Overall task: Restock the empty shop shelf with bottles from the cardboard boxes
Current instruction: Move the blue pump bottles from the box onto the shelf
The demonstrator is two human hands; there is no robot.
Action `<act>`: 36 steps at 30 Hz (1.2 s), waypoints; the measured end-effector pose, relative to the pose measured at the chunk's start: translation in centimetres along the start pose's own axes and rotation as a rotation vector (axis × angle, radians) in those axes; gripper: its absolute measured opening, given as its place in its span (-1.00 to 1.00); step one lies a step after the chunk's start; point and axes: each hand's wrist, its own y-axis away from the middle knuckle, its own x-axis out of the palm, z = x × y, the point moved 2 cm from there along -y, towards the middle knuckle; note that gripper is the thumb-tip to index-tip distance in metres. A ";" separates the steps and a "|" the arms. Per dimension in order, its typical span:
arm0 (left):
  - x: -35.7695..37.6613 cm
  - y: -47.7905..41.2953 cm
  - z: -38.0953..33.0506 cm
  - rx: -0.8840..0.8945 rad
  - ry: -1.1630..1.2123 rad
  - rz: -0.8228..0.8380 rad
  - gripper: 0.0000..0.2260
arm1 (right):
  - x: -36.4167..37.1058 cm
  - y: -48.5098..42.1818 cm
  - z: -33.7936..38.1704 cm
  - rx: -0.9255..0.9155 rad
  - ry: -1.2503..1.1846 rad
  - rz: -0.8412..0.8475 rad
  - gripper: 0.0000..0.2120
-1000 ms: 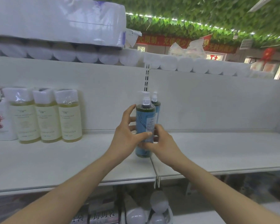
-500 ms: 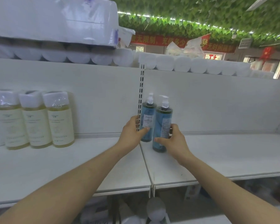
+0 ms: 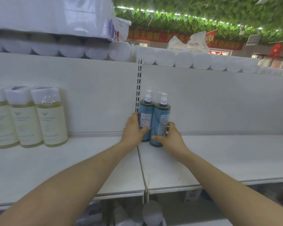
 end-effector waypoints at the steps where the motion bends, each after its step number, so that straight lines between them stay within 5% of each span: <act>1: 0.0 0.0 0.0 0.001 -0.002 -0.007 -0.42 | -0.1 0.1 -0.2 -0.003 0.004 -0.005 -0.42; 30: -0.2 1.8 0.1 -0.059 -0.081 -0.056 -0.38 | 1.0 -1.1 -0.5 0.076 0.147 0.001 -0.52; 36: -2.8 4.8 -0.1 -0.038 -0.230 0.004 -0.30 | 0.6 2.3 1.7 0.000 0.414 -0.013 -0.46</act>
